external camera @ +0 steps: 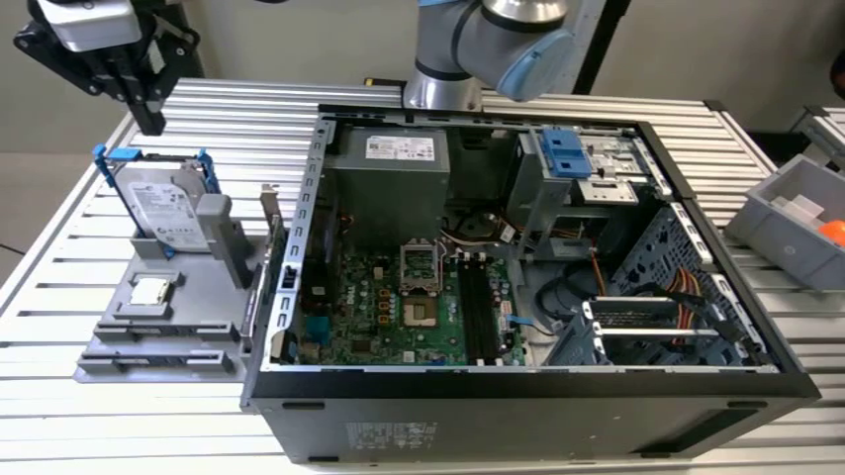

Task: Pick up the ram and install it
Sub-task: 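Reach for the ram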

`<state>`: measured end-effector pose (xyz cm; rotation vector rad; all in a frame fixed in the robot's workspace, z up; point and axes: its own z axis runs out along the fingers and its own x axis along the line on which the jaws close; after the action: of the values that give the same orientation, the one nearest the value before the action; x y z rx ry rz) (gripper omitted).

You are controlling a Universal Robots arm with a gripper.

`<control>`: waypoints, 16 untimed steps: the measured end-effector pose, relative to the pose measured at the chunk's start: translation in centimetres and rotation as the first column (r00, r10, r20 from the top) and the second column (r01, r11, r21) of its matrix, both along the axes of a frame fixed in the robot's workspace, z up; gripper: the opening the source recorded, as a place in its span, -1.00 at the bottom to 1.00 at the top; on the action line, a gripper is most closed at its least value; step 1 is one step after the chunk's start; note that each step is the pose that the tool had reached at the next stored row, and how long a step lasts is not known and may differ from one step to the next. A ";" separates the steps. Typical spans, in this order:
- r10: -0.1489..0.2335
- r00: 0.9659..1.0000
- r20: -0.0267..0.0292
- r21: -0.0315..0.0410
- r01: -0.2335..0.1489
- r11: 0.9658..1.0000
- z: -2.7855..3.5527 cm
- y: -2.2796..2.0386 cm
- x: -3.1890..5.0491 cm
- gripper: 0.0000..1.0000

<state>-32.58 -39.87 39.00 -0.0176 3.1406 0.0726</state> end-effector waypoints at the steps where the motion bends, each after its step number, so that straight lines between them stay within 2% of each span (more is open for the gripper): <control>1: 0.000 1.000 0.000 0.000 0.000 1.000 0.00 0.00 -0.12 -1.00; 9: 0.000 1.000 0.000 0.000 0.000 1.000 0.00 0.00 -0.93 -1.00; 16: 0.000 1.000 0.000 0.000 0.000 1.000 -0.02 0.00 -1.01 -1.00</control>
<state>-33.59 -39.87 38.99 -0.0177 3.1405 0.0727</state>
